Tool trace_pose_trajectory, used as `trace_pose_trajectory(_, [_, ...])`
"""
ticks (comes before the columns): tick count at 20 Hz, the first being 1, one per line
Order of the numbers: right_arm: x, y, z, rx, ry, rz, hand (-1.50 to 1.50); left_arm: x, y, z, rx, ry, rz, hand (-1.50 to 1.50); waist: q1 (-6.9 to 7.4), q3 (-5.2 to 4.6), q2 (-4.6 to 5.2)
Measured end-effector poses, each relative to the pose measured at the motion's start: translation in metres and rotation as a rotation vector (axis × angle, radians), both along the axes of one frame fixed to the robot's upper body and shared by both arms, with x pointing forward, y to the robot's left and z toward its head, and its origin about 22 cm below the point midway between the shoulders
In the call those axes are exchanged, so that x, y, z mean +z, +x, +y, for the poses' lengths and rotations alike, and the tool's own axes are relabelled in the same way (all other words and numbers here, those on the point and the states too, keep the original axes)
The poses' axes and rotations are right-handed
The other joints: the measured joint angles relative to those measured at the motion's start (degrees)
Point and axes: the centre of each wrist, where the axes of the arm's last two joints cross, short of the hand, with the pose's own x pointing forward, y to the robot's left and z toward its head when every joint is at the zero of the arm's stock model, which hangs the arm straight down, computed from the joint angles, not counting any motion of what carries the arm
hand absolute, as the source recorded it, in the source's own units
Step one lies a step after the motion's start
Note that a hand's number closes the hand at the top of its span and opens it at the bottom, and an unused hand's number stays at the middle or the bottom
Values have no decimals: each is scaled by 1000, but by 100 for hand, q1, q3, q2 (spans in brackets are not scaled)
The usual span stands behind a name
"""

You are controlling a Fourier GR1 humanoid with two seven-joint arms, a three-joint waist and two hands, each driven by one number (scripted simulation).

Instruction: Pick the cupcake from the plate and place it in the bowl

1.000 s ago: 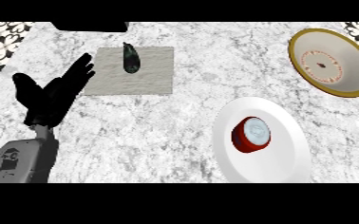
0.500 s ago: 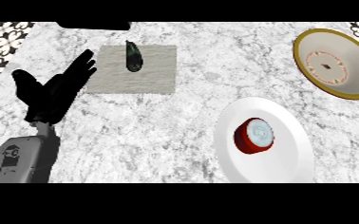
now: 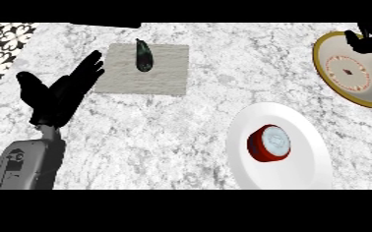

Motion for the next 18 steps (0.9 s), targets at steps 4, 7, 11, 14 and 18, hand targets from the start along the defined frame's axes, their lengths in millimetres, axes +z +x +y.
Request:
trace_pose_trajectory(4, [-14, 5, 12, -32, 148, 87, -150, 1, 2, -4, -8, 5, -6, 0, 38, 3, 27])
trace_pose_trajectory(7, [-22, 8, 21, -37, 238, 98, -150, 3, 4, -7, -12, 7, -10, 0, 66, 8, 54])
trace_pose_trajectory(11, [-31, 11, 30, -42, 321, 45, -150, 5, 6, -8, -15, 6, -9, 0, 80, 11, 70])
trace_pose_trajectory(14, [-30, 10, 27, -60, 342, -13, -150, 4, 4, -7, -16, 7, -11, 0, 83, 11, 66])
trace_pose_trajectory(18, [-23, 4, 13, -118, 373, -96, -150, 2, 3, -3, -15, 6, -10, 0, 80, 12, 75])
